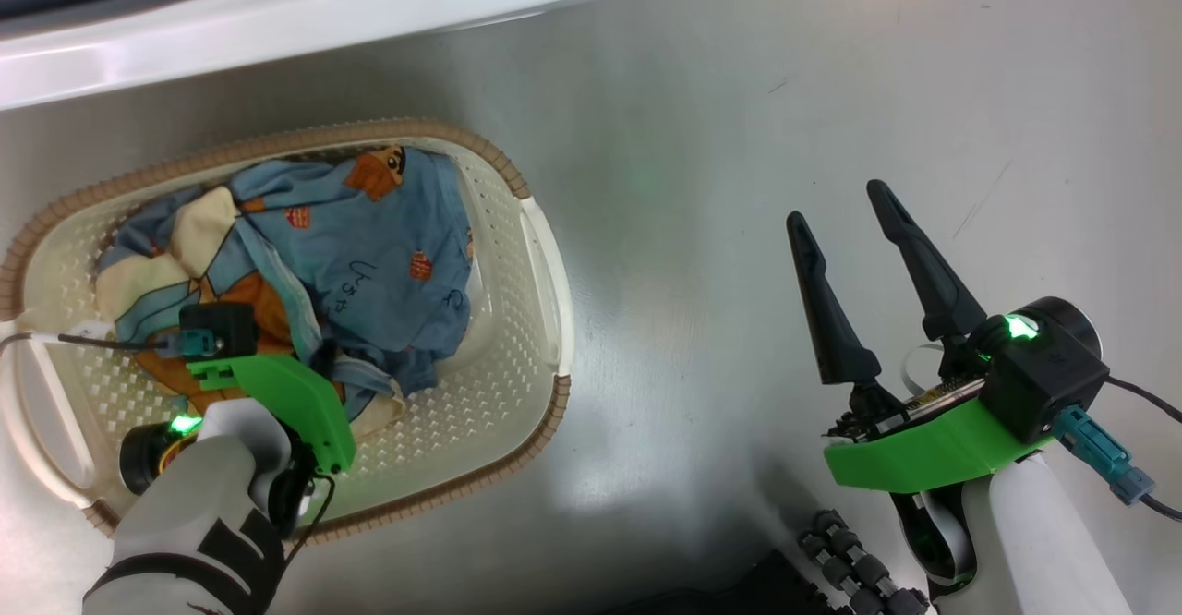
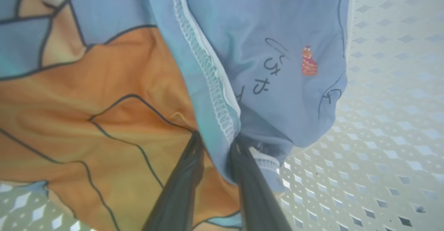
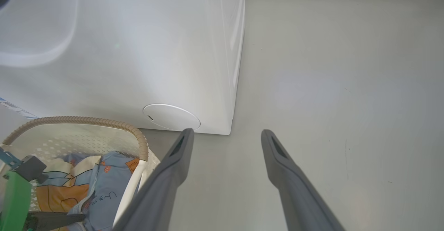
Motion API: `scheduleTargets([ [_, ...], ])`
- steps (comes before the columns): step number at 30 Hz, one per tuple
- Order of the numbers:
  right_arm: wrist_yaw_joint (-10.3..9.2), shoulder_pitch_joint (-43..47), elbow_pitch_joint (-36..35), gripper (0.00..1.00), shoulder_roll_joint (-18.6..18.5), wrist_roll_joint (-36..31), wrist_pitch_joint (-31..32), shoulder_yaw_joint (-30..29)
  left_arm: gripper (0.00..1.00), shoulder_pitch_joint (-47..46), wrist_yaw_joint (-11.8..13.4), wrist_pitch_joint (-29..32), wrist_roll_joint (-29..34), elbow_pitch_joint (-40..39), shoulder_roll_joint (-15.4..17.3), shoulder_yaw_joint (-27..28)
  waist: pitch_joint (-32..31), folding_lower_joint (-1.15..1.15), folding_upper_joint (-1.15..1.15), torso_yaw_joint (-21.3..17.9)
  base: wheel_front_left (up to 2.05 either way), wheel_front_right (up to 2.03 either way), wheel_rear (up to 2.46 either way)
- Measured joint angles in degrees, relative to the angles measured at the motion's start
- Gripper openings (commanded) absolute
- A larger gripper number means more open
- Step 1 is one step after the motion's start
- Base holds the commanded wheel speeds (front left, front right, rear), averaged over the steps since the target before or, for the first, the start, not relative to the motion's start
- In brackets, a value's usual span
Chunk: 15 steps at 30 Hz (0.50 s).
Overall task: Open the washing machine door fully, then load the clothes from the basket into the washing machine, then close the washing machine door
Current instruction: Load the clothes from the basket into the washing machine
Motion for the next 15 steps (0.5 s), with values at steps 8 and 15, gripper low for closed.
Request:
scheduleTargets([
  [8,0.00,-0.32,0.41,1.00,0.00,0.00,0.00,0.13,0.00,0.02,0.00,-0.43,-0.91,0.03,-0.02,-0.66,-0.65,0.00,0.00,0.36,0.00,0.00,0.00],
  [15,0.00,-1.15,1.13,1.00,-0.01,0.00,0.00,0.14,0.00,0.37,0.00,-0.42,-2.57,-0.21,-0.03,-1.45,-2.72,0.00,0.00,0.67,0.00,0.00,0.00],
])
